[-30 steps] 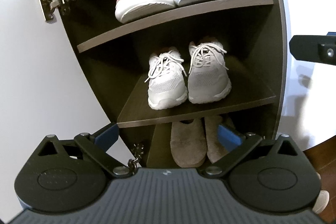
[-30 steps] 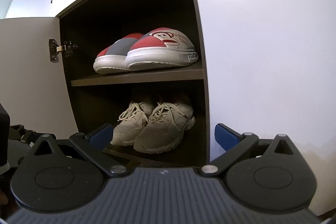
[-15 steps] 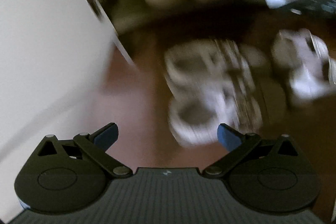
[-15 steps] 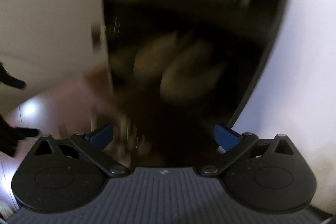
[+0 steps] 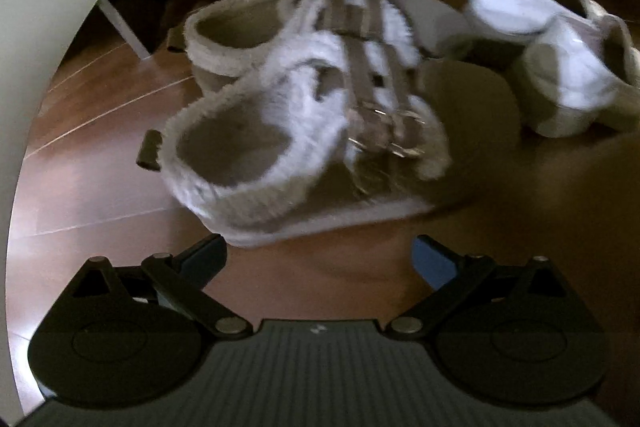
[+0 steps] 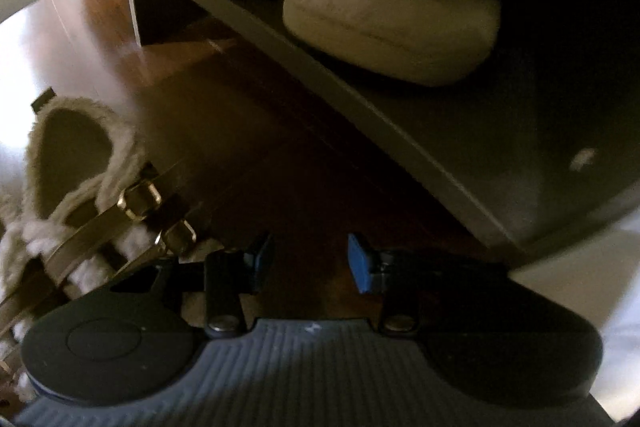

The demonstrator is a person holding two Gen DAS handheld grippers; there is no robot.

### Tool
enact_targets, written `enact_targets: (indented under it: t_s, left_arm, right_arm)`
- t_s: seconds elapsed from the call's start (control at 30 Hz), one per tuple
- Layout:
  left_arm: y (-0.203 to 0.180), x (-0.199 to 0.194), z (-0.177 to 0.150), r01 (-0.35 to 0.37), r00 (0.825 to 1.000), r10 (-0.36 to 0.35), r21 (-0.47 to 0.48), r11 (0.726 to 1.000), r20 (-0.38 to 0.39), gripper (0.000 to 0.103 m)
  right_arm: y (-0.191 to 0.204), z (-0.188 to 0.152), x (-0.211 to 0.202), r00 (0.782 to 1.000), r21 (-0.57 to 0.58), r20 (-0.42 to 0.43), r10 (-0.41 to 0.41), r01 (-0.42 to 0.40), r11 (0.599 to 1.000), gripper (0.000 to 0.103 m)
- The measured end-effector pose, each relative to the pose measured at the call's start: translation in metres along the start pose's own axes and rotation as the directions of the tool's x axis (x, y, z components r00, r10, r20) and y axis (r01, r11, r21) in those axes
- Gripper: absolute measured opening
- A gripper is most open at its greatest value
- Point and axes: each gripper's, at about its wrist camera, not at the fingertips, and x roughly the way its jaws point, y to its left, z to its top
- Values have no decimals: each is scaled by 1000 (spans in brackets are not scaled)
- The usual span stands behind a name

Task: Organize scattered shoes
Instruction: 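Lower the right gripper and grasp the fleece-lined buckled slippers, then lift the fleece slippers and carry them into the cabinet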

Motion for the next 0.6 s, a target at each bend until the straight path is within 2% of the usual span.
enact_targets:
  t_s: [0.07, 0.17, 0.23, 0.3, 0.33, 0.4, 0.43, 0.53, 0.6]
  left_arm:
    - [6, 3, 4, -19, 1000, 20, -3, 1000, 8, 103]
    - [15, 8, 10, -3, 1000, 3, -10, 1000, -6, 103]
    - [17, 11, 12, -8, 1000, 8, 21, 1000, -1, 103]
    - [21, 13, 17, -24, 1000, 24, 32, 999, -3, 103]
    - [24, 14, 19, -37, 999, 38, 33, 999, -6, 103]
    - [33, 17, 21, -85, 996, 85, 19, 996, -18, 103]
    - [37, 18, 23, -117, 993, 118, 15, 993, -19, 103]
    - [48, 23, 29, -228, 974, 228, 22, 973, -7, 103]
    - [59, 32, 40, -301, 954, 301, 25, 953, -4, 99]
  right_arm:
    - [0, 1, 12, 999, 4, -34, 28, -28, 1000, 38]
    - [-8, -2, 17, 995, 52, -53, 85, -82, 995, 37]
    - [-12, -4, 16, 990, 86, -71, 118, -112, 990, 35]
    - [-10, -4, 11, 984, 86, -98, 149, -141, 986, 18]
    - [-8, -3, 9, 982, 77, -111, 153, -145, 987, 15]
    - [1, 0, 4, 977, 23, -156, 147, -145, 989, 4]
    - [8, 0, 3, 970, -20, -194, 145, -152, 988, 3]
    - [21, -3, -1, 951, -82, -279, 135, -164, 983, 3]
    - [24, -9, -6, 944, -51, -292, 155, -177, 983, 3]
